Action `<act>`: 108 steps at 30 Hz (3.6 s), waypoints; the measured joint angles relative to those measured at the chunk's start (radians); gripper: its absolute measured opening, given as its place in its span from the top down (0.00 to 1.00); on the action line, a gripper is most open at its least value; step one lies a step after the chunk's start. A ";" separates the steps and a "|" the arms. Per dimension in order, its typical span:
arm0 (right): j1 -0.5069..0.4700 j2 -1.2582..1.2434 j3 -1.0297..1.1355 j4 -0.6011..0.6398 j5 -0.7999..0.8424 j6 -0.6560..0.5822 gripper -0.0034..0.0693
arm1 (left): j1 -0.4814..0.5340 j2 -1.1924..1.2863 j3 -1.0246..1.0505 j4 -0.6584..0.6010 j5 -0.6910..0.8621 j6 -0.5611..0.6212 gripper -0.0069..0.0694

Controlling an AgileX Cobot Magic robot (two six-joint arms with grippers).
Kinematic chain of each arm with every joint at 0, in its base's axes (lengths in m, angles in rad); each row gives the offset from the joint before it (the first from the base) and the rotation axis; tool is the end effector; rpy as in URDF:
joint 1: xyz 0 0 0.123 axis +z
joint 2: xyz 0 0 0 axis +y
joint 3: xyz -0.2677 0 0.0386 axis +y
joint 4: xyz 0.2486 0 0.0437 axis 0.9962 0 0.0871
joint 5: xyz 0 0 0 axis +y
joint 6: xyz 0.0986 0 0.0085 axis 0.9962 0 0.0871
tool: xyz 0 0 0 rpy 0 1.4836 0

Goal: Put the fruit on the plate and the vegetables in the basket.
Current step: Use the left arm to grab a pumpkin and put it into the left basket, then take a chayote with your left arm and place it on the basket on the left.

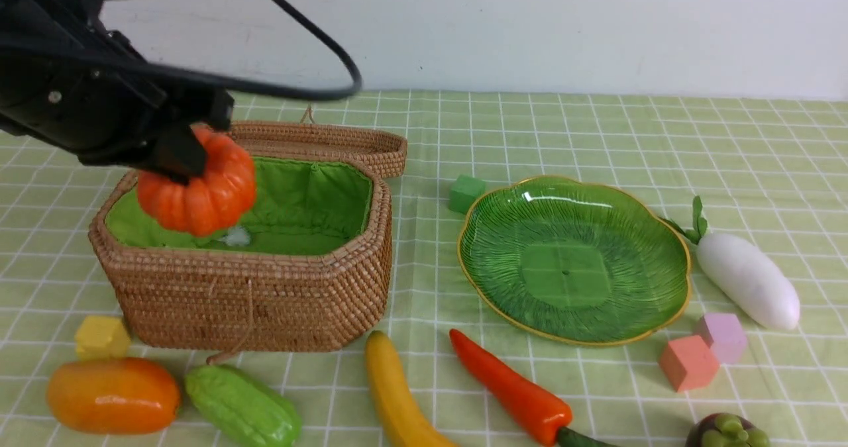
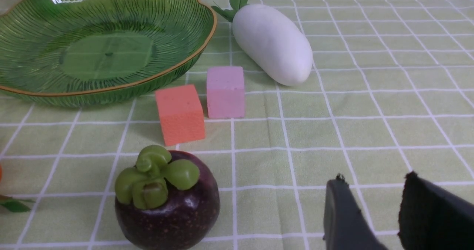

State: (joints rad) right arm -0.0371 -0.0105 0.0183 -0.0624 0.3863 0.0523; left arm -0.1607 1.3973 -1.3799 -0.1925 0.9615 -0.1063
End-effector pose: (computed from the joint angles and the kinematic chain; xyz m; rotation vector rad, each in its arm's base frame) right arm 0.0750 -0.0051 0.1706 0.0458 1.8767 -0.0513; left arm 0.2967 -0.0638 0.3571 -0.0002 2.4723 -0.3579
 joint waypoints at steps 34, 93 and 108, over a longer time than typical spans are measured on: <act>0.000 0.000 0.000 0.000 0.000 0.000 0.62 | 0.074 0.179 -0.001 -0.284 -0.087 -0.004 0.07; 0.000 0.000 0.000 0.000 0.000 0.000 0.62 | -0.083 0.154 0.575 -0.033 -0.368 -0.728 0.17; 0.000 0.000 0.000 0.000 0.000 0.000 0.62 | -0.083 0.194 0.575 -0.038 -0.358 -0.669 0.33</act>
State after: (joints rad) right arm -0.0371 -0.0105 0.0183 -0.0624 0.3863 0.0523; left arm -0.2435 1.5917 -0.8047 -0.2307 0.6035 -0.7757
